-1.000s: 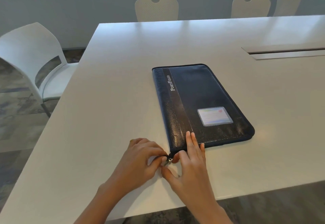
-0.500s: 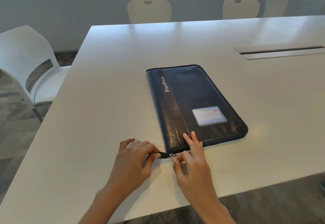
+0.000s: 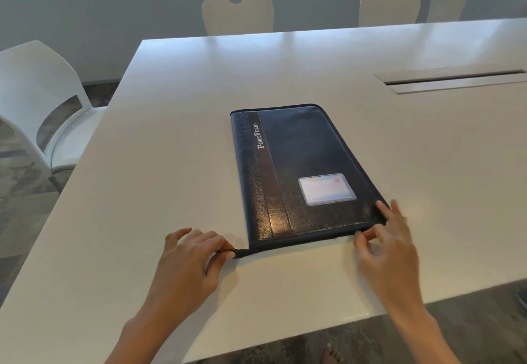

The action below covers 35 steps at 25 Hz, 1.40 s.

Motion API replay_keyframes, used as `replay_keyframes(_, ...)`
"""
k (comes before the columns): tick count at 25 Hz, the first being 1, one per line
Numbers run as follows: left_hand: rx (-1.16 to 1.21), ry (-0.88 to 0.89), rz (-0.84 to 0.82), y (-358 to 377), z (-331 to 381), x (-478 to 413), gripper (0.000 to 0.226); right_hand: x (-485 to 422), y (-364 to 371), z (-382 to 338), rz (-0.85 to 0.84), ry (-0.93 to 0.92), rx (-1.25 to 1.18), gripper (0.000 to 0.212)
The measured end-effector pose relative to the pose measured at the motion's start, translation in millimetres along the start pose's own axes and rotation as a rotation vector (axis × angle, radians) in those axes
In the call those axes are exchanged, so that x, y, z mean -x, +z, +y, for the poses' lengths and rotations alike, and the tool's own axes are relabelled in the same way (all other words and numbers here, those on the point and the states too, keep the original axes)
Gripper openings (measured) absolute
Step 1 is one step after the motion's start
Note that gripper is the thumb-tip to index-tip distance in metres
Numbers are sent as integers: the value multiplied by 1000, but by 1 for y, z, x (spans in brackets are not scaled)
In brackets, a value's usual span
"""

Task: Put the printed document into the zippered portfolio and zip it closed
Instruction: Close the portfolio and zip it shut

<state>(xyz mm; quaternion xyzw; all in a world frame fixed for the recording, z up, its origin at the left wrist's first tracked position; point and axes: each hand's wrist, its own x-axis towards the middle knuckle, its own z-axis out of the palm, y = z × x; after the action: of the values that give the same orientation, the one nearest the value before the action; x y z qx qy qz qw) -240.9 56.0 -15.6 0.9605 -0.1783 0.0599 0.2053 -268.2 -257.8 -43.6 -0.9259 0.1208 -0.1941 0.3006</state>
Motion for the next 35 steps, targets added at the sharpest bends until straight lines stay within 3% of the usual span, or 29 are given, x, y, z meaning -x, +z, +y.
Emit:
replay_keyframes(5,26,-9,-205,-12,-6,-6,7,-21,-22,37,-10,70,18,14)
replay_keyframes(7,23,-6,-252,-20,-3,-17,27,-22,-23,39,-15,72,-22,14)
replay_keyframes(9,50,28,-175,-24,10,-36,44,-23,-27,42,-7,73,-62,11)
replay_keyframes(12,94,182,-69,-8,49,-74,37,-25,-29,48,-24,57,-83,11)
replay_keyframes(15,137,365,-168,31,100,-119,31,-28,-31,51,-48,39,-67,8)
replay_keyframes(21,62,539,-255,98,158,-198,35,-33,-36,60,-92,-48,-41,2)
replay_keyframes(25,2,591,-202,119,162,-216,31,-41,-40,67,-115,-93,-73,8)
replay_keyframes(35,143,538,-82,130,161,-219,25,-102,-43,82,-194,-209,-136,19)
